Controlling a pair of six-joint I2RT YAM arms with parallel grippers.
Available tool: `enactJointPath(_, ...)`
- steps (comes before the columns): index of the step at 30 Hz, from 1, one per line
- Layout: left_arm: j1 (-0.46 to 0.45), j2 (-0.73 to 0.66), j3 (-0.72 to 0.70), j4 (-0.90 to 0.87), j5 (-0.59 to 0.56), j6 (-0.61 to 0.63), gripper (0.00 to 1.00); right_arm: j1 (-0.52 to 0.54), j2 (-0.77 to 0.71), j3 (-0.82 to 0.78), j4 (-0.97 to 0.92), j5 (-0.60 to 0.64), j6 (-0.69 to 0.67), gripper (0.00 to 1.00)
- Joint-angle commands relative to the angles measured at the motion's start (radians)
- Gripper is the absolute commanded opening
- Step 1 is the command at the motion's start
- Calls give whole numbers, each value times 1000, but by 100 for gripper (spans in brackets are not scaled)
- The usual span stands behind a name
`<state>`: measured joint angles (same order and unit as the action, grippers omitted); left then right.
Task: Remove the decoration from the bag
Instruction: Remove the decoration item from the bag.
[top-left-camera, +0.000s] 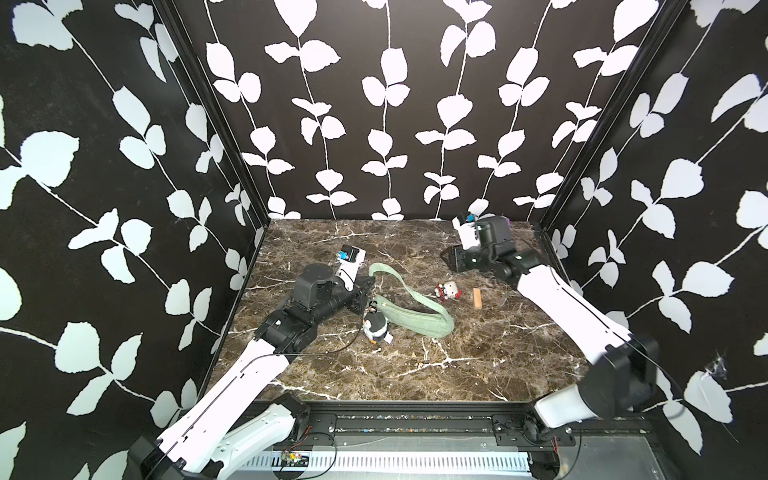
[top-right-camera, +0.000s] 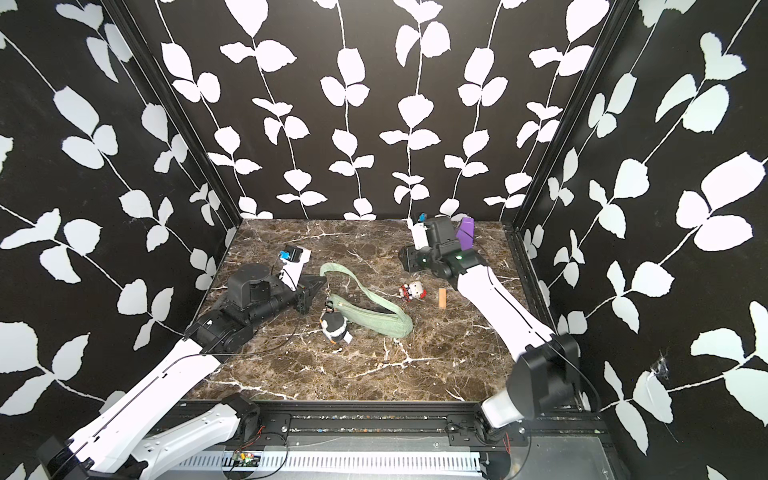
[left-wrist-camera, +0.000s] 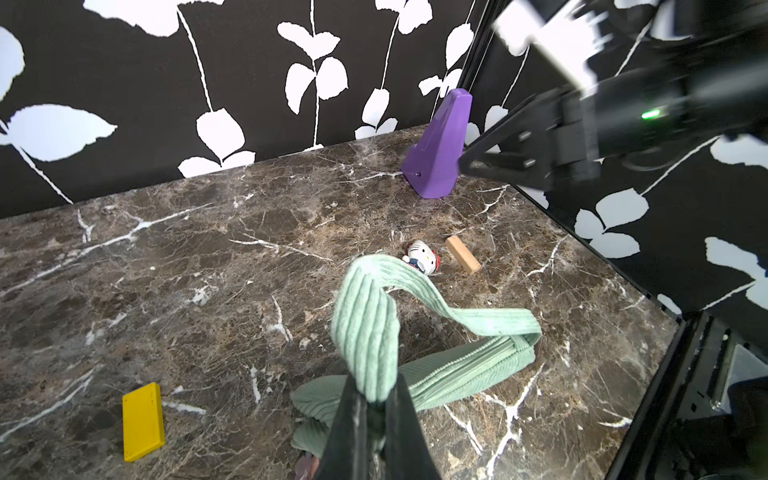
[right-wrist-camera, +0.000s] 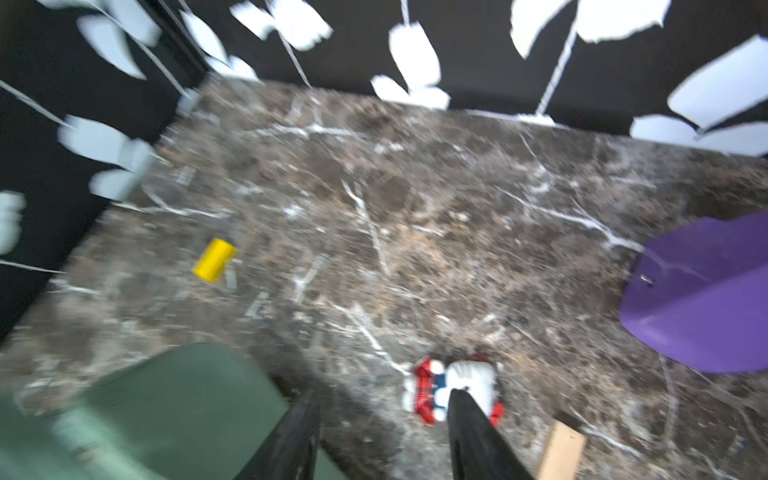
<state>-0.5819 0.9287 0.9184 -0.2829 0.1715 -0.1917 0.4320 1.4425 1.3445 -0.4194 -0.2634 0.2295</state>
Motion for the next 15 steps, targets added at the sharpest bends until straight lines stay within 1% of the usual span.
enactJointPath(1,2,9,49,17,-5,-62,0,11,-87,-79,70,-189,32,50)
enactJointPath(4,1,20,59,26,8,-109,0,43,-174,-173,177,-295,36,50)
enactJointPath(6,2,33,69,35,47,-136,0,90,-236,-252,295,-378,30,51)
enactJointPath(8,1,45,83,36,69,-152,0,130,-270,-312,386,-426,25,52)
enactJointPath(11,2,60,104,37,116,-165,0,157,-274,-381,490,-478,-1,55)
enactJointPath(15,2,109,176,-5,265,-151,0,172,-232,-447,663,-577,-10,55)
